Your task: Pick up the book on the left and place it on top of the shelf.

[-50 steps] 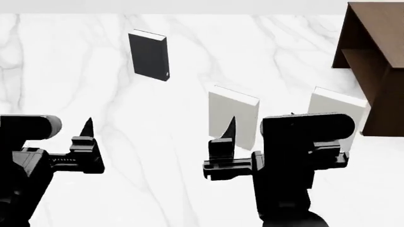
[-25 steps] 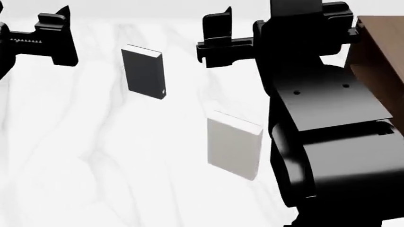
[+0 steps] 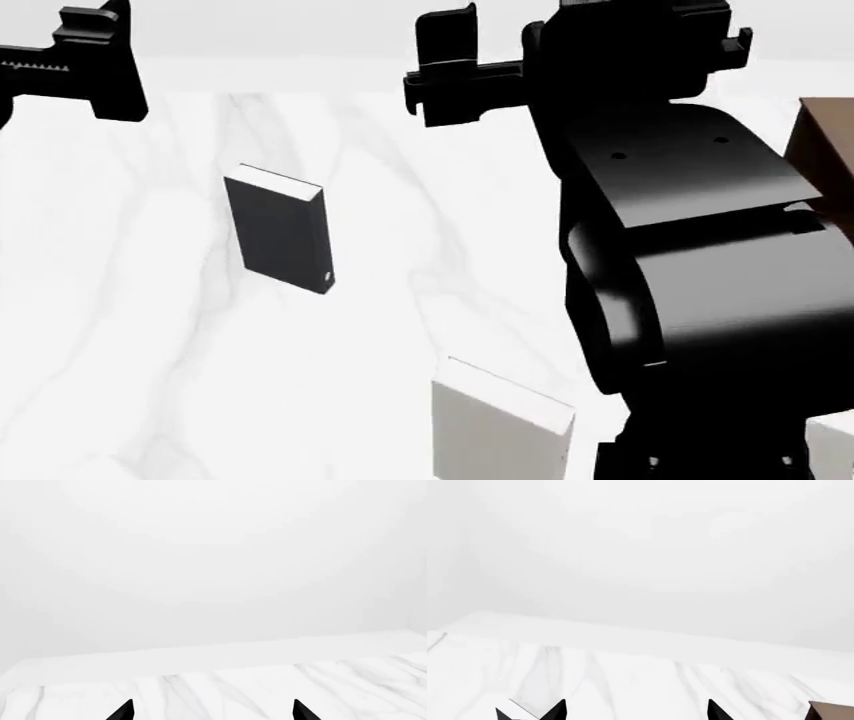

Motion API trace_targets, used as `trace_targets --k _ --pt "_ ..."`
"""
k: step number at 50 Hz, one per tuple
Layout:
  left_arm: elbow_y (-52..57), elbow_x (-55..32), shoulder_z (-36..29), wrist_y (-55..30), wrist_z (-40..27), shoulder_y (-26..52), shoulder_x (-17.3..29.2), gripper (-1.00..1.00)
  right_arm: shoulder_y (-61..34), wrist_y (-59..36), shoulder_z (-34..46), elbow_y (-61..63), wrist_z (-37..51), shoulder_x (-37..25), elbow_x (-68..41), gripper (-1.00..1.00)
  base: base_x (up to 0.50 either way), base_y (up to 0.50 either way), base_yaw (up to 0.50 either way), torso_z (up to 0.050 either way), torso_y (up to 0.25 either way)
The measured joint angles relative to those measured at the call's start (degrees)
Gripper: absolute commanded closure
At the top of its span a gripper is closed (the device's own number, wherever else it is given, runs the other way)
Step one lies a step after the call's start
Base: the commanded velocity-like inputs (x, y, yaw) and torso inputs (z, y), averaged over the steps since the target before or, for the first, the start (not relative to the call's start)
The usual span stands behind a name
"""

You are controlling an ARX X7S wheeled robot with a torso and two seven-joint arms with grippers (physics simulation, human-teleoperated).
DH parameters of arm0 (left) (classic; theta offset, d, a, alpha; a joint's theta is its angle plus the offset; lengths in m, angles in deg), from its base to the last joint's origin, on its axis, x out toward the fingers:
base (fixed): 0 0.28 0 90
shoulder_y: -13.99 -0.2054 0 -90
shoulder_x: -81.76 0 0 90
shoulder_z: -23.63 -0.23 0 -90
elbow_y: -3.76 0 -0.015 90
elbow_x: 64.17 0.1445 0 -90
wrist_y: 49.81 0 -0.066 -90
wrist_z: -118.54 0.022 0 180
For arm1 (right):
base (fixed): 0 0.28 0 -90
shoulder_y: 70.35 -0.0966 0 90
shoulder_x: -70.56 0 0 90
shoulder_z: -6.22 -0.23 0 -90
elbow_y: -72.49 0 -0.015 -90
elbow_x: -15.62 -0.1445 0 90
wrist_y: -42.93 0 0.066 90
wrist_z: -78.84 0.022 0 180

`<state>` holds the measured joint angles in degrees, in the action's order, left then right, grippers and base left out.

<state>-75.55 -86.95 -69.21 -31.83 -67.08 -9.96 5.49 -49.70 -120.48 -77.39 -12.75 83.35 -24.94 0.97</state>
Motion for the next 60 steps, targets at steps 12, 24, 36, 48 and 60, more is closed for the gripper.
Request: trace_targets --k 12,24,36,48,60 --pt "0.02 -0.21 -0.14 0.13 -0.11 0.09 0.33 -1.0 0.13 0.18 0.63 -0.93 0.0 -0.15 -0.82 -1.0 0.5 0.0 0.0 0.0 0.002" --pt "0.14 -0.5 -0.1 -0.02 -0.26 0.27 0.56 -1.0 0.13 -0.03 1.0 -1.09 0.23 -0.32 -1.6 -1.0 0.5 0.0 0.0 0.0 0.002" --pt "0.17 -0.78 0.06 0.0 -0.36 0.3 0.77 -1.0 0.21 0.09 1.27 -1.46 0.5 -0.5 -2.27 -1.0 0.5 0.0 0.0 0.0 0.002" --pt "0.26 -1.12 0.3 -0.11 -0.46 0.14 0.87 -1.0 0.12 -0.2 1.81 -2.16 0.51 -0.75 -2.94 -1.0 0.22 0.0 0.0 0.0 0.002" --pt "0.43 -1.5 0.61 -0.31 -0.61 0.07 0.93 -1.0 0.59 0.37 13.23 -0.05 -9.95 -5.53 -6.99 -1.0 0.0 0.0 0.0 0.0 0.0"
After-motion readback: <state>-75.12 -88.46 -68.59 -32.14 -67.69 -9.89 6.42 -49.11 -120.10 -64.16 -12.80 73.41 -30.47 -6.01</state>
